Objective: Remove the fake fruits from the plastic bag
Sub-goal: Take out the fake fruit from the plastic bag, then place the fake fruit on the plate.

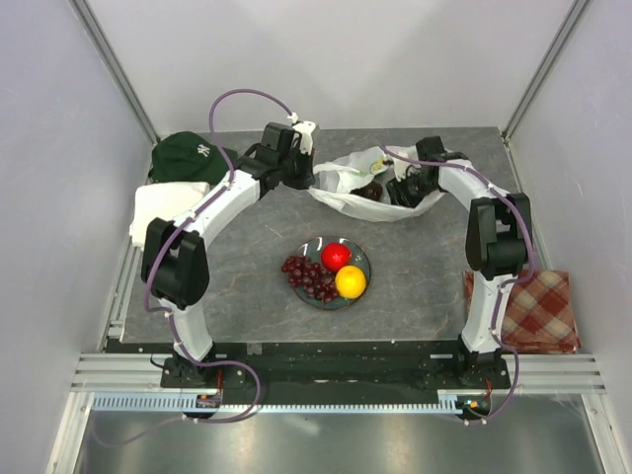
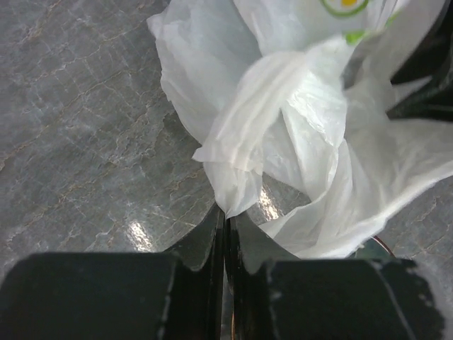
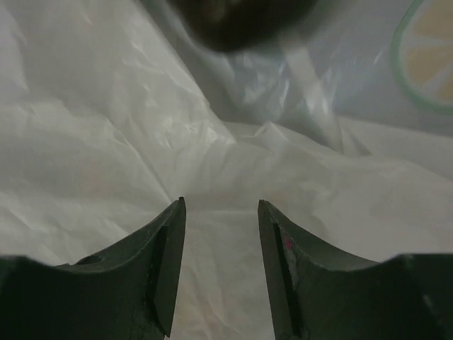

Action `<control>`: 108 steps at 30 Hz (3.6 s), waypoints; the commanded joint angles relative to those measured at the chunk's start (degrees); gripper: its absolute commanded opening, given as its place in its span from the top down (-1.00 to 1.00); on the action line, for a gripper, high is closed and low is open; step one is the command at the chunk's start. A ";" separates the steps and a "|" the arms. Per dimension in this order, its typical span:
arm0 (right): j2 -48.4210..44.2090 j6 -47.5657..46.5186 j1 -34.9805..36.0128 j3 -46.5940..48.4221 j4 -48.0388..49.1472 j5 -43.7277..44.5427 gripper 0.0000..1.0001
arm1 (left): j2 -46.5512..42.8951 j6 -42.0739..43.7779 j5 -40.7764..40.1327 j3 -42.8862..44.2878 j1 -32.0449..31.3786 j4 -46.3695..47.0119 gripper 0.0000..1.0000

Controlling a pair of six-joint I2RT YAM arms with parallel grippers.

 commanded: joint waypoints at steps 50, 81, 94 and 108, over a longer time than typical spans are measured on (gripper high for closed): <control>21.07 4.23 3.32 31.02 13.50 14.95 -0.85 | 9.30 -4.96 17.18 18.84 2.40 -4.20 0.44; 1.66 5.97 -2.74 28.30 1.21 -8.40 0.10 | 9.03 -2.41 7.69 17.17 2.75 -4.28 0.97; -11.17 6.79 -1.96 21.36 -2.67 -15.20 0.13 | 9.83 -1.70 7.77 21.38 3.89 -3.58 0.97; -21.91 -13.87 21.33 10.37 -17.52 -1.75 0.10 | 9.39 -10.58 14.46 24.28 7.67 -4.11 0.97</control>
